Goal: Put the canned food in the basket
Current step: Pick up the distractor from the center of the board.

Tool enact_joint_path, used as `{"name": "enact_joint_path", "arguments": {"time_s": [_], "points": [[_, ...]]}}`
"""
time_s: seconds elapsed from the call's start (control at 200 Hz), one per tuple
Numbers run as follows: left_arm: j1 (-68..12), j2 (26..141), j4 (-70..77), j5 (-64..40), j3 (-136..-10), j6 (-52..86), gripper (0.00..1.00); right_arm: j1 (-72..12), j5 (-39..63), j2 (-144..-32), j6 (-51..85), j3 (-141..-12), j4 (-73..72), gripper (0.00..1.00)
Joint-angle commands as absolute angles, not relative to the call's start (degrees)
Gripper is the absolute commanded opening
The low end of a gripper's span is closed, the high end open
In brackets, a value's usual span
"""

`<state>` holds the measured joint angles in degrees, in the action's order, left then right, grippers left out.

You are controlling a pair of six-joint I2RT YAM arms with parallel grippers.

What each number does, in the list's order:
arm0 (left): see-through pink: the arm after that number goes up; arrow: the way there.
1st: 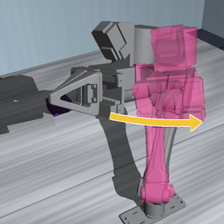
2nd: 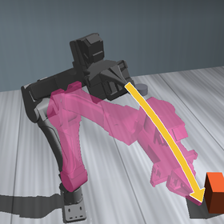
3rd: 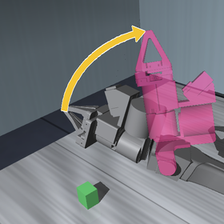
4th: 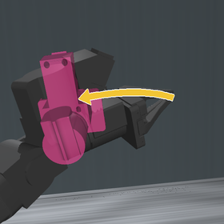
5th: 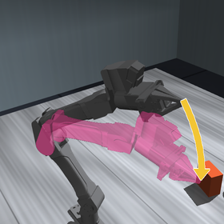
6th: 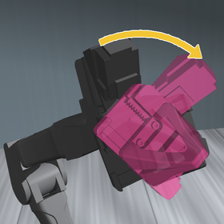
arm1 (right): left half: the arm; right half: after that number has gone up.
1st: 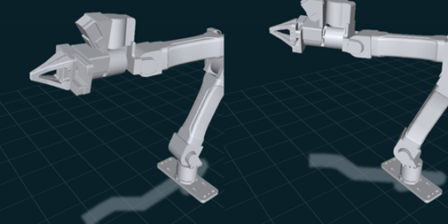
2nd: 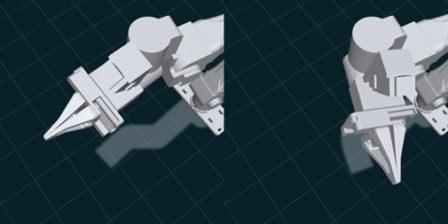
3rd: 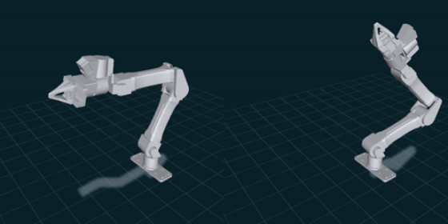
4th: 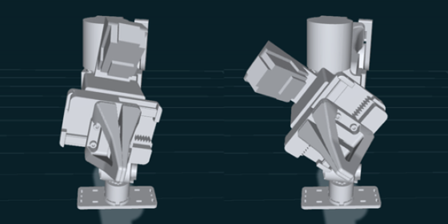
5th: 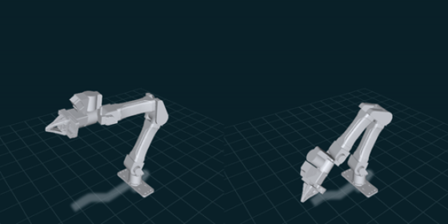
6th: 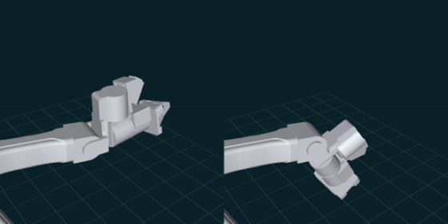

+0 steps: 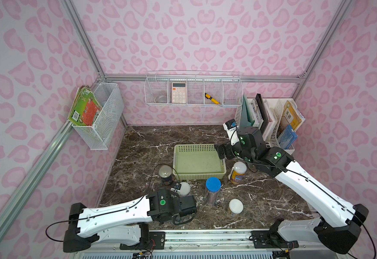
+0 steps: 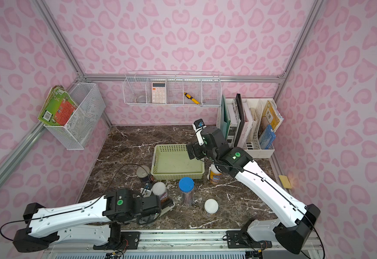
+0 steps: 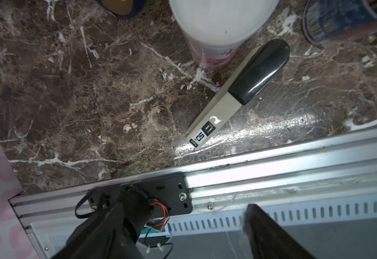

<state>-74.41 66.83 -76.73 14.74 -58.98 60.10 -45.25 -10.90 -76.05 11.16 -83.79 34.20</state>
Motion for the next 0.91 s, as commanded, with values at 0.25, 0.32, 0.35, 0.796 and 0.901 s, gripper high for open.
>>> {"name": "enact_joint_path", "arguments": {"time_s": [0.25, 0.32, 0.35, 0.796, 0.901], "points": [[-69.7, 70.1, -56.7, 10.7, -48.8, 59.3, 0.89, -46.3, -7.2, -78.7, 10.6, -86.6, 36.2, 1.00], [-68.3, 72.0, -53.1, 9.4, -47.9, 57.5, 0.88, -46.8, -6.8, -79.4, 10.3, -87.7, 36.8, 1.00], [-67.6, 72.9, -51.5, 8.8, -47.7, 56.8, 0.87, -47.1, -6.6, -79.8, 10.1, -88.2, 37.2, 1.00], [-59.2, 76.5, -42.0, 3.7, -40.3, 51.9, 0.83, -51.4, -3.3, -82.3, 8.3, -92.7, 46.3, 1.00], [-59.1, 77.6, -39.9, 1.7, -38.6, 51.6, 0.80, -52.9, -1.3, -82.6, 8.5, -93.0, 48.3, 1.00]]}}
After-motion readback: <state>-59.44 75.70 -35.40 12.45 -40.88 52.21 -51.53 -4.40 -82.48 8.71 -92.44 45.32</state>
